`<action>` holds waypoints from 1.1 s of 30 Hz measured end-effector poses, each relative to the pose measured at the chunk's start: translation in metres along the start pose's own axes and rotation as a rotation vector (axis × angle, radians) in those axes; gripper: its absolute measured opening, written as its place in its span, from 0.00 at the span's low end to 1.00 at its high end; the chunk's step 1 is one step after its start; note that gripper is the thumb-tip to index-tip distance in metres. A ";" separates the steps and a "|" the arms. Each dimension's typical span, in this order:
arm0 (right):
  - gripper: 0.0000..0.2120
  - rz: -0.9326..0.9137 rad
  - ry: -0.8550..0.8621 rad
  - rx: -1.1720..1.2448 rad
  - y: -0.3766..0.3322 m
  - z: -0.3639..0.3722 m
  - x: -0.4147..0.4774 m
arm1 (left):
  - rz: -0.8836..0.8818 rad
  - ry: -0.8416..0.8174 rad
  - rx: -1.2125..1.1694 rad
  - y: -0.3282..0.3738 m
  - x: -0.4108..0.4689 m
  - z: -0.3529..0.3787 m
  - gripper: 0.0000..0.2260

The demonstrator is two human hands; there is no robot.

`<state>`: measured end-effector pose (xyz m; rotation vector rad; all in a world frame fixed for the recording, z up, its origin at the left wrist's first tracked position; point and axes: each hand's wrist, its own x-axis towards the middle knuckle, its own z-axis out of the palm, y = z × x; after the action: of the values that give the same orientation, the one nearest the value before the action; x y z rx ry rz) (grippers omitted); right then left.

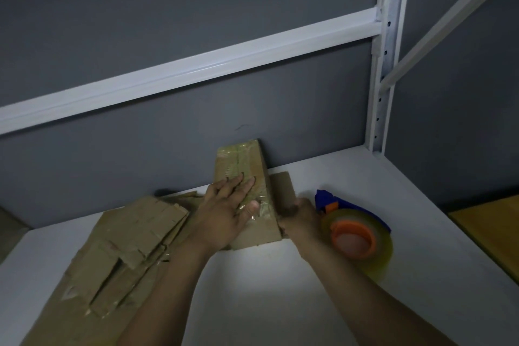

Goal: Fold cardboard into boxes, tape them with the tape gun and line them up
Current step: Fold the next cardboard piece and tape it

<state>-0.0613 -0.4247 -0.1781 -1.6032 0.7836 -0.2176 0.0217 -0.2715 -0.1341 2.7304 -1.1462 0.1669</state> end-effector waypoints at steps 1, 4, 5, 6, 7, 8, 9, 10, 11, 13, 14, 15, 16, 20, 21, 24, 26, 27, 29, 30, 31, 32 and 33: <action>0.11 -0.094 0.095 -0.062 0.002 0.000 -0.001 | 0.002 0.001 0.010 0.000 0.000 0.000 0.42; 0.17 -0.289 0.120 0.074 -0.003 0.001 -0.010 | -0.007 0.014 0.007 0.003 0.002 0.000 0.44; 0.20 -0.253 -0.001 0.147 -0.009 0.004 -0.012 | -0.012 0.009 0.004 0.004 0.001 -0.001 0.45; 0.24 -0.160 -0.124 0.186 -0.012 0.010 -0.015 | -0.019 0.001 -0.001 0.006 0.001 -0.003 0.46; 0.27 -0.045 -0.201 0.209 -0.014 0.015 -0.017 | -0.027 -0.007 -0.009 0.007 0.000 -0.004 0.45; 0.29 0.072 -0.239 0.260 -0.014 0.018 -0.018 | -0.034 -0.014 -0.019 0.007 0.000 -0.005 0.43; 0.30 0.150 -0.259 0.334 -0.013 0.019 -0.021 | -0.039 -0.017 -0.036 0.006 0.000 -0.005 0.41; 0.30 0.198 -0.262 0.371 -0.011 0.019 -0.021 | -0.045 -0.013 -0.061 0.006 0.000 -0.006 0.40; 0.29 0.235 -0.256 0.378 -0.007 0.019 -0.021 | -0.052 -0.016 -0.082 0.005 -0.001 -0.006 0.39; 0.26 0.113 -0.210 0.168 -0.001 0.018 -0.019 | -0.048 -0.018 -0.094 0.006 -0.002 -0.006 0.37; 0.23 -0.071 -0.165 0.023 0.000 0.015 -0.019 | -0.037 -0.013 -0.098 0.006 -0.001 -0.006 0.36; 0.22 -0.284 -0.114 -0.080 -0.001 0.009 -0.020 | -0.022 0.004 -0.126 0.005 -0.001 -0.005 0.35; 0.22 -0.493 -0.099 -0.162 -0.001 0.002 -0.017 | -0.008 0.040 -0.192 0.002 -0.001 -0.004 0.35; 0.27 -0.935 -0.359 -0.529 -0.013 -0.034 0.003 | 0.105 0.211 -0.535 -0.023 -0.012 -0.011 0.23; 0.29 -0.950 -0.405 -0.597 -0.015 -0.042 0.010 | 0.118 0.230 -0.548 -0.033 -0.016 -0.012 0.22; 0.32 -1.034 -0.411 -0.741 -0.025 -0.054 0.027 | 0.157 0.139 -0.512 -0.059 -0.023 -0.019 0.14; 0.30 -1.092 -0.407 -0.767 -0.031 -0.053 0.029 | 0.193 0.060 -0.477 -0.069 -0.023 -0.017 0.22; 0.29 -1.124 -0.393 -0.751 -0.032 -0.052 0.031 | 0.191 0.037 -0.489 -0.070 -0.022 -0.016 0.25; 0.27 -1.199 -0.347 -0.750 -0.033 -0.049 0.032 | 0.198 0.064 -0.539 -0.071 -0.019 -0.014 0.27; 0.27 -1.239 -0.328 -0.771 -0.031 -0.048 0.034 | 0.199 0.095 -0.549 -0.070 -0.017 -0.012 0.27; 0.26 -1.272 -0.315 -0.795 -0.029 -0.045 0.035 | 0.201 0.130 -0.541 -0.070 -0.015 -0.009 0.26; 0.26 -1.282 -0.309 -0.811 -0.028 -0.043 0.035 | 0.211 0.170 -0.523 -0.069 -0.014 -0.006 0.25; 0.25 -1.291 -0.295 -0.809 -0.027 -0.040 0.035 | 0.211 0.202 -0.501 -0.069 -0.012 -0.003 0.24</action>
<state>-0.0477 -0.4773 -0.1549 -2.6478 -0.5975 -0.6021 0.0627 -0.2153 -0.1417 2.1089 -1.2199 0.1541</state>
